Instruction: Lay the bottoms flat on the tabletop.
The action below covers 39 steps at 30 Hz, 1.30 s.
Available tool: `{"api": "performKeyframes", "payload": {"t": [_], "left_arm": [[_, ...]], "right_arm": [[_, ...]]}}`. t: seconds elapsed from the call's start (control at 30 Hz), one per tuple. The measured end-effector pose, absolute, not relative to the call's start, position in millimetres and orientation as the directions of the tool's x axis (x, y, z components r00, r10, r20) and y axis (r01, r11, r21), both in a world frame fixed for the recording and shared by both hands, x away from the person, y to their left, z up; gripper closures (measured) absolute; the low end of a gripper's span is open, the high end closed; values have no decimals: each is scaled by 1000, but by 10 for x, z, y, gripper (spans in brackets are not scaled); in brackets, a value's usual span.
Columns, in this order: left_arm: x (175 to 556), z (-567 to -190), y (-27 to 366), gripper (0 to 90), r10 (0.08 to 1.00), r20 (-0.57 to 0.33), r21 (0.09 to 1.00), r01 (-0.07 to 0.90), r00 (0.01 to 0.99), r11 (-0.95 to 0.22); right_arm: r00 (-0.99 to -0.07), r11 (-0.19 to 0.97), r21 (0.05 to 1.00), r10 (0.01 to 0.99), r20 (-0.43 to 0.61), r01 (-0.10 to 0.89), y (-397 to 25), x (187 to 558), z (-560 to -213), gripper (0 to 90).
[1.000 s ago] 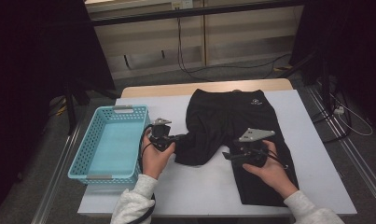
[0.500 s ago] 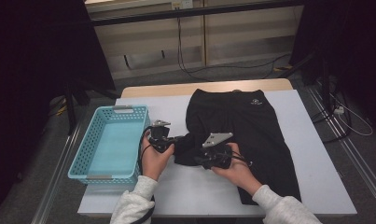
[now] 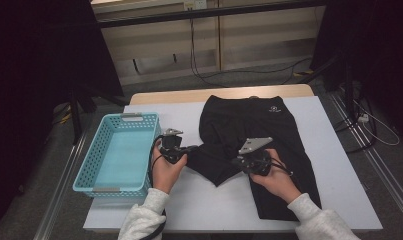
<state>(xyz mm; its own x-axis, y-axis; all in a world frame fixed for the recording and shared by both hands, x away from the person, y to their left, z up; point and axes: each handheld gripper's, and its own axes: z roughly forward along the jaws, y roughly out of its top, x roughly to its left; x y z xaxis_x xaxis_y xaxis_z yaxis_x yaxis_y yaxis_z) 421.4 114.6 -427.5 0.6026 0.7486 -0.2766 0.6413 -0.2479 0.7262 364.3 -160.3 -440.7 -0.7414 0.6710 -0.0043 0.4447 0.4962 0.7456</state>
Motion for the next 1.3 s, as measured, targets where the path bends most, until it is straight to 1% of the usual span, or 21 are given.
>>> {"api": "performKeyframes", "payload": {"t": [0.03,0.07,0.1,0.17,0.2,0.3,0.37,0.43,0.47,0.57,0.67,0.73,0.77,0.83,0.87,0.93,0.97,1.07,1.13,1.23,1.3], "left_arm": [[4218,-4289,1140,900,749,-269,721,642,605,-261],[4223,-4305,1131,900,750,-273,718,646,602,-258],[4227,-4317,1125,900,749,-277,715,650,601,-257],[4228,-4328,1117,900,748,-275,713,650,603,-262],[4233,-4333,1113,900,750,-271,715,648,603,-262],[4242,-4359,1098,900,749,-271,711,650,605,-268],[4242,-4376,1081,900,745,-275,708,652,608,-271],[4243,-4380,1068,900,742,-258,710,643,619,-289],[4240,-4384,1057,900,744,-263,715,642,615,-277],[4244,-4393,1048,898,744,-249,719,633,620,-286],[4250,-4397,1057,893,742,-248,721,631,622,-288],[4246,-4397,1053,859,746,-242,732,622,620,-279],[4249,-4392,1064,817,741,-243,731,620,626,-285],[4245,-4378,1083,671,743,-233,741,609,627,-282],[4241,-4369,1097,612,742,-222,742,604,633,-293],[4235,-4358,1122,501,748,-221,749,600,626,-281],[4234,-4355,1140,472,748,-211,752,594,629,-287],[4231,-4367,1182,438,753,-191,749,589,630,-303],[4231,-4400,1183,444,750,-190,746,590,634,-309],[4236,-4457,1147,480,733,-231,731,612,640,-303],[4227,-4491,1114,505,729,-219,718,613,648,-329]], "right_arm": [[-729,490,748,684,-11,448,-1642,3648,-4405,840],[-720,481,756,693,-19,443,-1665,3649,-4402,771],[-710,472,761,704,-21,446,-1671,3646,-4395,728],[-719,463,773,695,-13,434,-1646,3622,-4376,720],[-728,462,779,686,-10,424,-1613,3601,-4363,692],[-762,491,777,648,-23,394,-1475,3527,-4345,662],[-784,494,778,620,-1,389,-1370,3483,-4357,648],[-801,499,775,599,15,388,-1260,3448,-4380,592],[-809,503,773,587,23,387,-1202,3435,-4395,594],[-834,520,762,550,46,385,-1041,3402,-4462,540],[-842,599,713,539,-24,364,-911,3381,-4558,513],[-844,585,720,536,1,372,-909,3395,-4600,521],[-845,586,719,534,4,374,-920,3396,-4598,589],[-839,582,717,543,7,383,-954,3400,-4583,819],[-836,577,717,549,15,392,-994,3419,-4583,876],[-834,570,712,551,39,410,-1061,3442,-4566,896],[-831,570,711,554,38,412,-1100,3443,-4549,897],[-837,559,717,544,61,416,-1246,3394,-4501,899],[-837,544,723,541,86,426,-1334,3363,-4485,899],[-834,535,732,546,82,422,-1400,3336,-4468,898],[-834,538,730,546,78,420,-1406,3312,-4462,898]]}}
